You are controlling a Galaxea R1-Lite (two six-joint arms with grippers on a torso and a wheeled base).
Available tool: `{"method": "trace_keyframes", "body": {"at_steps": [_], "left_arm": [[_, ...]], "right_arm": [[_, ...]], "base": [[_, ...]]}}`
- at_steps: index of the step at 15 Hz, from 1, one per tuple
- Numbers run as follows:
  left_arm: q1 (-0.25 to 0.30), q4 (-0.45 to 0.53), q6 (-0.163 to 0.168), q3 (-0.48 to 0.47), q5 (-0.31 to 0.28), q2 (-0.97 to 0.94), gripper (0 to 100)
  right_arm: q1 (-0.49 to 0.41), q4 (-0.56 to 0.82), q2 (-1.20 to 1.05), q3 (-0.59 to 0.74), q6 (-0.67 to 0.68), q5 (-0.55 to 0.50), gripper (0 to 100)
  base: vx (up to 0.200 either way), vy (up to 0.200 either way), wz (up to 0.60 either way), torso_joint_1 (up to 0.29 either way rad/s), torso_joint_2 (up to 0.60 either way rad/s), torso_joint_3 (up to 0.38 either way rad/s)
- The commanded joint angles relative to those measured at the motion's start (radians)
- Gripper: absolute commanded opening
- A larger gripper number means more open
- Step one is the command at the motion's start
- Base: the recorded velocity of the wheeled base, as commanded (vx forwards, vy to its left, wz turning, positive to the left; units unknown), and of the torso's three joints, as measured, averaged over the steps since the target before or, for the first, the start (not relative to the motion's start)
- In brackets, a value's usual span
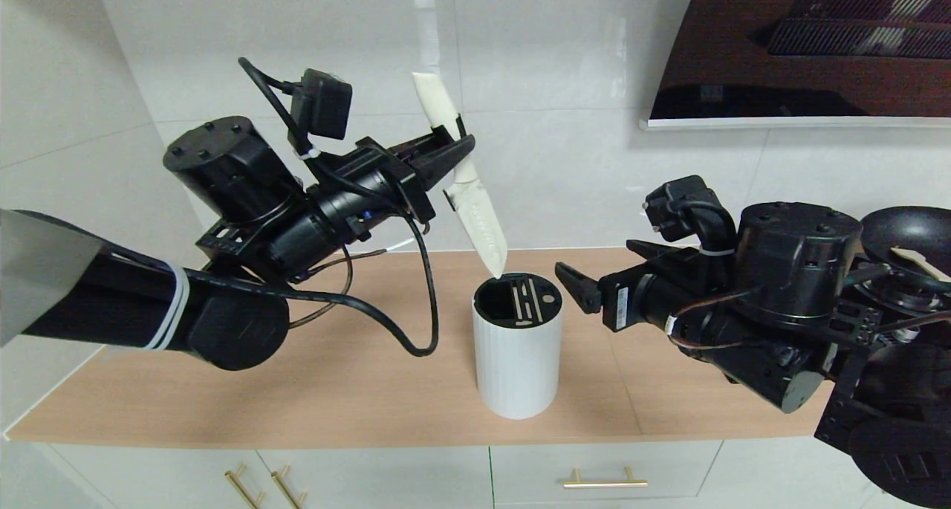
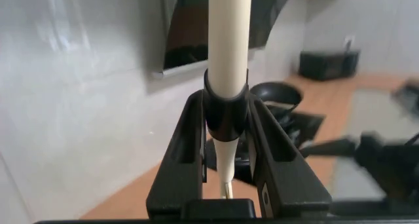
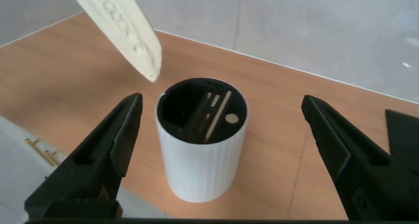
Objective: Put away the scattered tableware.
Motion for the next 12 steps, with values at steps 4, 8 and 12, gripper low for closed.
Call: {"method": "trace_keyframes", "body": {"at_steps": [4, 8, 12], "left_arm": [[-0.028, 0.001, 0.033, 0.017, 0.016, 0.059, 0], [-0.026, -0.001, 0.087, 0.023, 0.033, 0.101, 0], [-0.025, -0.001, 0.168, 0.031, 0.055, 0.151, 0]], "right_arm": [[-0.005, -0.001, 0.023, -0.005, 0.0, 0.0, 100], [-0.007, -0.001, 0.028, -0.004, 0.0, 0.0, 100], [-0.007, -0.001, 0.046, -0.004, 0.0, 0.0, 100]], "base": [[0.0, 0.0, 0.0, 0.0, 0.0, 0.0], [0.0, 0.0, 0.0, 0.0, 0.0, 0.0], [0.0, 0.0, 0.0, 0.0, 0.0, 0.0]]}}
